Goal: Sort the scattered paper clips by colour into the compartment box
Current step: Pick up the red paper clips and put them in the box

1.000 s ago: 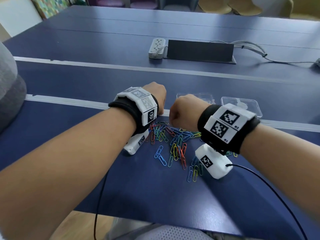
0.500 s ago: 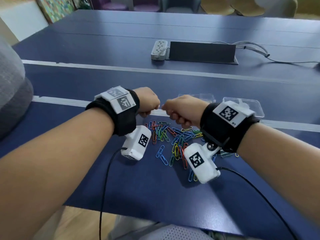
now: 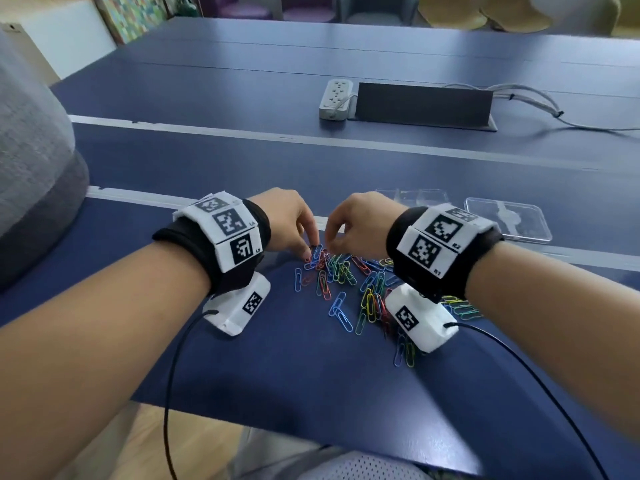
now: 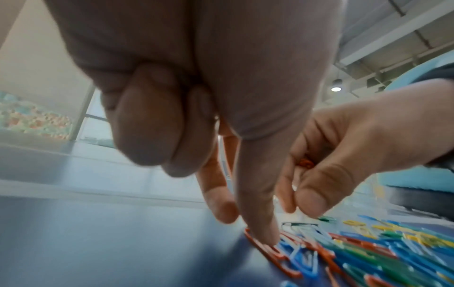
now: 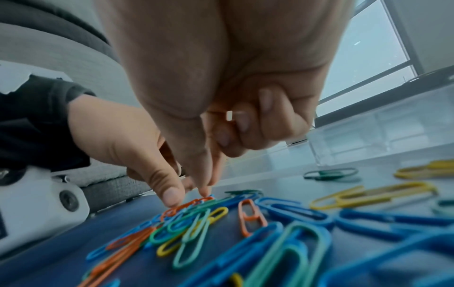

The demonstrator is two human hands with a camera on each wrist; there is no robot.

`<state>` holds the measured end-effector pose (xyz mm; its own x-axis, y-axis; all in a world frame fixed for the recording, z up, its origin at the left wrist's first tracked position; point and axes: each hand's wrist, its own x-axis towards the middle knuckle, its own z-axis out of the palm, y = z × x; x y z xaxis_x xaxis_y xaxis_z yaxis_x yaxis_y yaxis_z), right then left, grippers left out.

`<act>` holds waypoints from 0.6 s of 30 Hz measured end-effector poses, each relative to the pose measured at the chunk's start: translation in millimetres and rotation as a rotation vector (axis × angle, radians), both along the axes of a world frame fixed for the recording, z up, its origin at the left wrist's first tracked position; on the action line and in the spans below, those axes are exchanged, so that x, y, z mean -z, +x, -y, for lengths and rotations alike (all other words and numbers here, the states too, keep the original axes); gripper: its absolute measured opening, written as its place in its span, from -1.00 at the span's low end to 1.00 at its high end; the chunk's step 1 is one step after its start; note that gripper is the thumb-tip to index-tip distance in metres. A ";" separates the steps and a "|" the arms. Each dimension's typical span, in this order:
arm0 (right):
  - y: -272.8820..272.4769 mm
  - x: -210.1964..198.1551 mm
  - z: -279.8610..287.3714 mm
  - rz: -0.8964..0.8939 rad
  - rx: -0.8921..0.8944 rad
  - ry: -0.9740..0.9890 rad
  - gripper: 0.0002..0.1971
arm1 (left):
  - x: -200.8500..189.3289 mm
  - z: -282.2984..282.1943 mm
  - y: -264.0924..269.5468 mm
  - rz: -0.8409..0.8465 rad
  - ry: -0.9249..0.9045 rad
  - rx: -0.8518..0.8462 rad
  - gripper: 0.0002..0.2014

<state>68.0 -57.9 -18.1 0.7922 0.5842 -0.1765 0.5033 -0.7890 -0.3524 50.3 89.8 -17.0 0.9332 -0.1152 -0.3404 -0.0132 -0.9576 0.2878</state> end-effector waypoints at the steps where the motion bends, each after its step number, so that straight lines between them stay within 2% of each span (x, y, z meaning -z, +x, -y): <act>1: -1.1 -0.9 -0.6 -0.010 -0.032 -0.001 -0.87 | -0.2 -0.6 -0.9 0.010 0.003 0.008 -0.79; 4: -4.8 -0.3 -7.8 -0.004 -0.143 -0.073 -0.80 | 0.9 -0.9 -3.6 0.035 0.009 0.032 -0.84; 7: -6.7 -0.6 -13.4 0.059 -0.193 -0.134 -0.83 | 0.9 1.4 -4.0 0.054 0.034 0.044 -0.89; 11: -5.3 -2.0 -8.2 0.036 -0.097 -0.089 -0.85 | 4.8 2.7 -3.6 0.043 0.088 0.088 -0.93; 15: 2.3 -9.2 5.9 -0.179 0.114 0.053 -0.96 | 3.6 1.6 -5.3 0.062 0.074 0.125 -0.85; 18: 7.6 -7.5 15.3 -0.440 0.256 0.251 -0.90 | 1.3 2.7 -8.7 0.094 0.122 0.153 -0.88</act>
